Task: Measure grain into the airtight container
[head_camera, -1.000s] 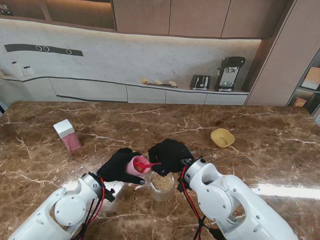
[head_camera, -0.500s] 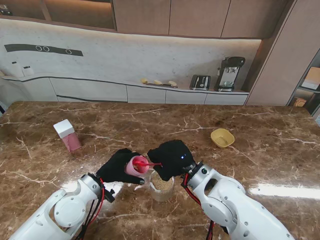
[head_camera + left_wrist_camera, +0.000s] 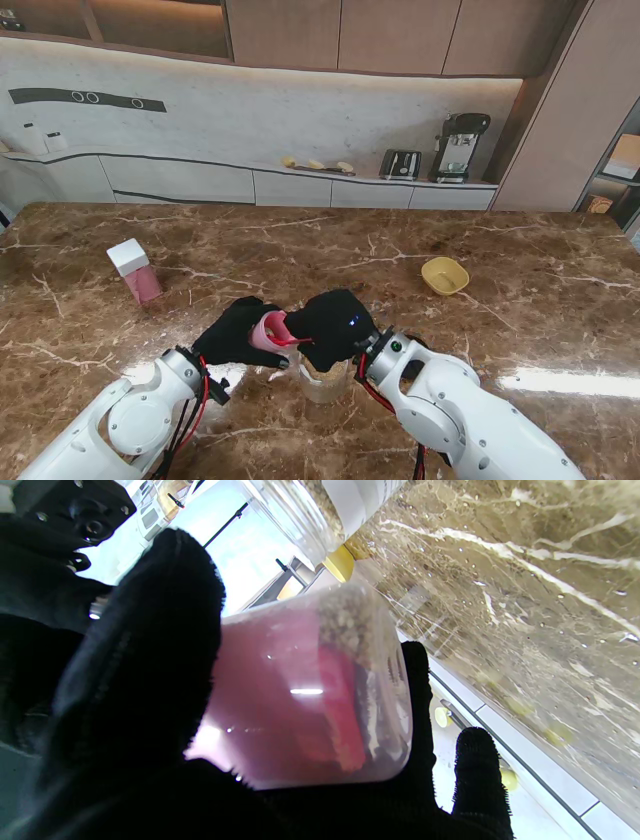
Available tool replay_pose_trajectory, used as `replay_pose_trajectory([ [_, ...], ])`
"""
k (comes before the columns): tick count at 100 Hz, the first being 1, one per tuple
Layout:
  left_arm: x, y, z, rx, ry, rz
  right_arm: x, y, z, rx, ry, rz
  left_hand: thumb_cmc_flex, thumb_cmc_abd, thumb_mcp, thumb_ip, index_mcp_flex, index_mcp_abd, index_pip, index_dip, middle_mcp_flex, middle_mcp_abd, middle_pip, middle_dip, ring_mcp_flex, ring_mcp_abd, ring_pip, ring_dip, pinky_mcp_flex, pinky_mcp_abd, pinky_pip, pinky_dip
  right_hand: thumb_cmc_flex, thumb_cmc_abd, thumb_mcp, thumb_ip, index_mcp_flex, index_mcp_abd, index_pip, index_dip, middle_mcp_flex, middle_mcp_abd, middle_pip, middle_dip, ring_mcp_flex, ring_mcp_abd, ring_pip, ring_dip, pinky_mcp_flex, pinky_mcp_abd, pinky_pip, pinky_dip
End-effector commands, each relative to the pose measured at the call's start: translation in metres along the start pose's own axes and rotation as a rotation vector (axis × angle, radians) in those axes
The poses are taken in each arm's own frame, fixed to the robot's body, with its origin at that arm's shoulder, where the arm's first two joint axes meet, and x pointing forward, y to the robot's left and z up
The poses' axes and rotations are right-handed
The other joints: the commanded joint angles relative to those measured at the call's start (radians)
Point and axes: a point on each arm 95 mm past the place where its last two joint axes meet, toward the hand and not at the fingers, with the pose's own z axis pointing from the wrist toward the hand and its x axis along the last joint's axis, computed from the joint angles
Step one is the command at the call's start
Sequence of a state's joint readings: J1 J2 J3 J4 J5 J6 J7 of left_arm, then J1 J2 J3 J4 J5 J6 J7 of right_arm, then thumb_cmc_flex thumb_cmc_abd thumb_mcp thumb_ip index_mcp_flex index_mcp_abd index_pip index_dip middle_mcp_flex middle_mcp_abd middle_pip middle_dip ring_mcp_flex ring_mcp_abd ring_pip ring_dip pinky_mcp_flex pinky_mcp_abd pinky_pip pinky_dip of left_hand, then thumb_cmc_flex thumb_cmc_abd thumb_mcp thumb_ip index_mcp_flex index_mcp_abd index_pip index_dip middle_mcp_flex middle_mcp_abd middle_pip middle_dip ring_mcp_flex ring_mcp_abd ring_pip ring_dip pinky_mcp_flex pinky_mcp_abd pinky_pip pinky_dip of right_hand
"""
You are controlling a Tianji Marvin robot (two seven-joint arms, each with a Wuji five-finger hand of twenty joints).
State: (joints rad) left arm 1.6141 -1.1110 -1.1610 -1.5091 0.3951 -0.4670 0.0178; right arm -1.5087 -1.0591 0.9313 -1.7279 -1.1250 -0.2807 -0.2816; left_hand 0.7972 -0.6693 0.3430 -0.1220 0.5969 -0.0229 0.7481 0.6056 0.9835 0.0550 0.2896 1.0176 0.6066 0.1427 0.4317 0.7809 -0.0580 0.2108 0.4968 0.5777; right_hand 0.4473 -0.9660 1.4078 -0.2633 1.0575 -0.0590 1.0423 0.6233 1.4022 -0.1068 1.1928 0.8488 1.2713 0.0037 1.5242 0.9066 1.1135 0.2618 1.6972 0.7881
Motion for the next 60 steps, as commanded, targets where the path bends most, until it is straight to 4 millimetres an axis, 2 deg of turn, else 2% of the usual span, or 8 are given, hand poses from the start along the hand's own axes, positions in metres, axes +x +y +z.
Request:
replay_pose_trajectory([
  [1,0.000,0.002,-0.001,0.002,0.001,-0.003,0.001,-0.007,0.000,0.022,-0.013,0.013,0.106,0.192,0.300,-0.037,0.185,-0.270,0.148,0.023,0.107,-0.109,0.023,0.017,-0.020,-0.021,-0.036,-0.007,-0.019,-0.004,-0.026,0.006,0.016,-0.004,0.162,0.030,0.055,-0.115,0.058,0.031,0.047,-0.029,0.044,-0.005,0.045,-0.051,0.036,0.029,0.035,0.014,0.076,-0.014],
  [32,0.000,0.001,-0.002,0.004,0.004,-0.001,0.002,-0.015,0.006,0.024,-0.018,0.031,0.107,0.192,0.300,-0.037,0.184,-0.270,0.148,0.022,0.107,-0.110,0.024,0.018,-0.020,-0.020,-0.034,-0.006,-0.019,-0.004,-0.026,0.006,0.014,-0.001,0.162,0.028,0.055,-0.116,0.056,0.033,0.047,-0.030,0.042,-0.005,0.045,-0.051,0.035,0.029,0.035,0.014,0.075,-0.014],
  [60,-0.001,0.000,-0.003,0.004,-0.003,0.001,-0.003,0.002,0.003,-0.042,-0.033,0.004,0.107,0.191,0.300,-0.037,0.186,-0.269,0.148,0.022,0.108,-0.110,0.024,0.017,-0.020,-0.020,-0.033,-0.006,-0.019,-0.003,-0.025,0.006,0.013,0.000,0.162,0.027,0.054,-0.118,0.055,0.034,0.047,-0.031,0.041,-0.006,0.045,-0.051,0.034,0.029,0.034,0.014,0.073,-0.015],
])
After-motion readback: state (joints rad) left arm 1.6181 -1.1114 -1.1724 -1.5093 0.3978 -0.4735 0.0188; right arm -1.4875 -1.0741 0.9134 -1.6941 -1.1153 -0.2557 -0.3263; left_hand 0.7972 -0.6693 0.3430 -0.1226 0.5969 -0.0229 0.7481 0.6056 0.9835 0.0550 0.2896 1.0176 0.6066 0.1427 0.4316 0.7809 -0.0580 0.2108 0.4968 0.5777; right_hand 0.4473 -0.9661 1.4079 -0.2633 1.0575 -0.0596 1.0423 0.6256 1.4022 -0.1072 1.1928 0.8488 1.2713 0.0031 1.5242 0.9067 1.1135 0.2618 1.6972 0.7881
